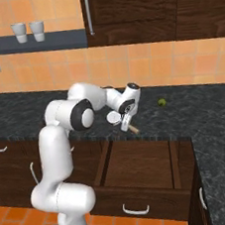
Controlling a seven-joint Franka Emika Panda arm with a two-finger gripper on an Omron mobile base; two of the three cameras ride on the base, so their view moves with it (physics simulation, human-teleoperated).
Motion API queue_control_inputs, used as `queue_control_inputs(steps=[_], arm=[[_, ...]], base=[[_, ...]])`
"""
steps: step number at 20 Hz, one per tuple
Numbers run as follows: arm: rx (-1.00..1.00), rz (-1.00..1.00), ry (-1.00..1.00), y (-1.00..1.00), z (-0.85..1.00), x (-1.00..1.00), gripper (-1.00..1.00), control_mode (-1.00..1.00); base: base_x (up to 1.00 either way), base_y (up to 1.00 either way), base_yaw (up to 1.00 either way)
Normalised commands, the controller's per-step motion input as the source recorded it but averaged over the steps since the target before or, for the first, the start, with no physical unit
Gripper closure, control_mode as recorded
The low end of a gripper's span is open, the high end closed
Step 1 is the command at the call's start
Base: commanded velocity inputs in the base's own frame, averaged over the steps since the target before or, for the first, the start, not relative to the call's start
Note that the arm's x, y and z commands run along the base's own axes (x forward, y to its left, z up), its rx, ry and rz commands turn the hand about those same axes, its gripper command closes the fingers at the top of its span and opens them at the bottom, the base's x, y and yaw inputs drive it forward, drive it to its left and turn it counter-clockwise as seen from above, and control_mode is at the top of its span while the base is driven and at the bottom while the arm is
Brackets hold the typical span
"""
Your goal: Pick the pizza cutter from the drawer and place it on the counter.
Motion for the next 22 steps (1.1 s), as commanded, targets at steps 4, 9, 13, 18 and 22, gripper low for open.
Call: queue_control_inputs(steps=[4,9,13,18,22], arm=[[0.0,0.12,0.0,0.0,-0.52,1.0,1.0,-1.0],[0.0,0.08,-0.09,0.0,-0.27,0.62,-1.0,-1.0],[0.0,0.05,-0.35,0.0,0.01,-0.46,-1.0,-1.0],[0.0,0.01,-0.27,0.15,0.16,-0.53,-1.0,-1.0],[-0.07,0.05,-0.07,0.56,0.15,-0.91,-1.0,-1.0]], base=[[0.0,0.0,0.0],[0.0,0.0,0.0],[0.0,0.0,0.0],[0.0,0.0,0.0],[0.0,0.0,0.0]])
